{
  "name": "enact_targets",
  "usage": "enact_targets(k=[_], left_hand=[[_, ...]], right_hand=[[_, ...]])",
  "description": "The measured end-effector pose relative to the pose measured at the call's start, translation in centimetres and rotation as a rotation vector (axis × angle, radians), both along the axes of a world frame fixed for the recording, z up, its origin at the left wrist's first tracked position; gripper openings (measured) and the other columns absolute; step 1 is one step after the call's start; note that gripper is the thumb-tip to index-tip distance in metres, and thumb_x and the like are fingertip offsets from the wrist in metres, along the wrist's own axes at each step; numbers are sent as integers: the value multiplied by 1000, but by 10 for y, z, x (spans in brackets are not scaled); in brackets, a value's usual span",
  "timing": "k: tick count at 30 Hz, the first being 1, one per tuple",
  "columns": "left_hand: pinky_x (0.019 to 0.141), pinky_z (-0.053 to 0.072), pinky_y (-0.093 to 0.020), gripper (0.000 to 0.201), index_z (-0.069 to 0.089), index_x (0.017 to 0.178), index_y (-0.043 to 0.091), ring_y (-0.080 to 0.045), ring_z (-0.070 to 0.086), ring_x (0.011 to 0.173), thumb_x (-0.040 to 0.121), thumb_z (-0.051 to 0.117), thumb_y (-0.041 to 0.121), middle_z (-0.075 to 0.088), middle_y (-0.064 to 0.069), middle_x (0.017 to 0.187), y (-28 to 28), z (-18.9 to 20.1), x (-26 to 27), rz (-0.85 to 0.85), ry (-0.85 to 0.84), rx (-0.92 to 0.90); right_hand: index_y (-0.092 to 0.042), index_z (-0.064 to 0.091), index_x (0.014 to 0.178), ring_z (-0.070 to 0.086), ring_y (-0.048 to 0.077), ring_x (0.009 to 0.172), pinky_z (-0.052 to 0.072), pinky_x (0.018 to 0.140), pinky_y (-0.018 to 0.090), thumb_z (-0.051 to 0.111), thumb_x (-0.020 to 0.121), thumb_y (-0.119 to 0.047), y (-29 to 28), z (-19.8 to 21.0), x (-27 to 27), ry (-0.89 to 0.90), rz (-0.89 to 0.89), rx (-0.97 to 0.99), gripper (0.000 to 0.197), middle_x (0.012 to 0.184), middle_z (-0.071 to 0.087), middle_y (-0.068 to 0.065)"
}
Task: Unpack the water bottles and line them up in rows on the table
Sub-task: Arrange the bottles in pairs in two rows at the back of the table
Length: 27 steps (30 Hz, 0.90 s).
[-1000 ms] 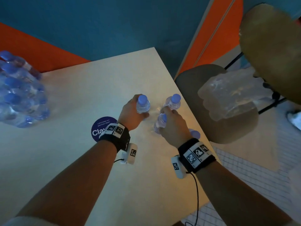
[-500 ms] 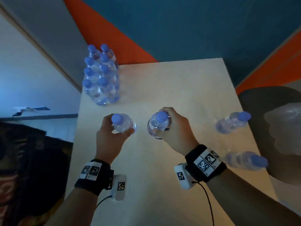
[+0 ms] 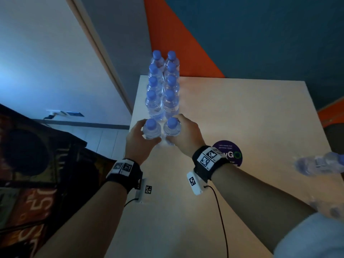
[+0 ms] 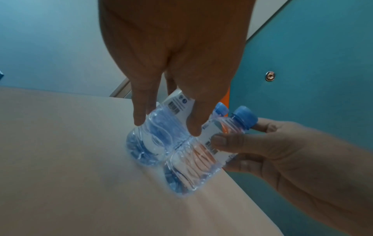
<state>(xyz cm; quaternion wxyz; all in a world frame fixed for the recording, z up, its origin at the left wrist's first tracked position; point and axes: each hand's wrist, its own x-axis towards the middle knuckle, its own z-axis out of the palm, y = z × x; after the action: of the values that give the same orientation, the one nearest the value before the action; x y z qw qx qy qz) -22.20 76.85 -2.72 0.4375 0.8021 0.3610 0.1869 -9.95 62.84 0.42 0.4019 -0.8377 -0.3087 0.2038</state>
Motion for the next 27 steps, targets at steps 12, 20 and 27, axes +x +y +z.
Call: enact_targets(k=[12,20,27], left_hand=[[93,58,-37,73,55,132,23,-14,66,108,68,89,28,62,3,128,30,-5,31,-37,-6,-54],[99,53,-41,73,49,131,20,-28,56,121,71,90,15,50,-10,133,-21,17,15,54,-253,122],[92,55,-42,42,61,118,16,-24,58,115,82,79,4,53,-3,123,-188,66,63,-379,-281,22]], right_hand=[[-19,60,133,64,30,101,55,95,43,94,69,-25,30,-1,20,-91,-65,-55,73,115,54,8],[-18,56,138,57,27,120,50,103,41,92,73,-35,-33,40,3,-28,-103,45,76,128,55,8],[-18,66,115,58,24,123,45,103,37,77,93,-28,-271,93,9,-326,-381,-46,27,125,60,4]])
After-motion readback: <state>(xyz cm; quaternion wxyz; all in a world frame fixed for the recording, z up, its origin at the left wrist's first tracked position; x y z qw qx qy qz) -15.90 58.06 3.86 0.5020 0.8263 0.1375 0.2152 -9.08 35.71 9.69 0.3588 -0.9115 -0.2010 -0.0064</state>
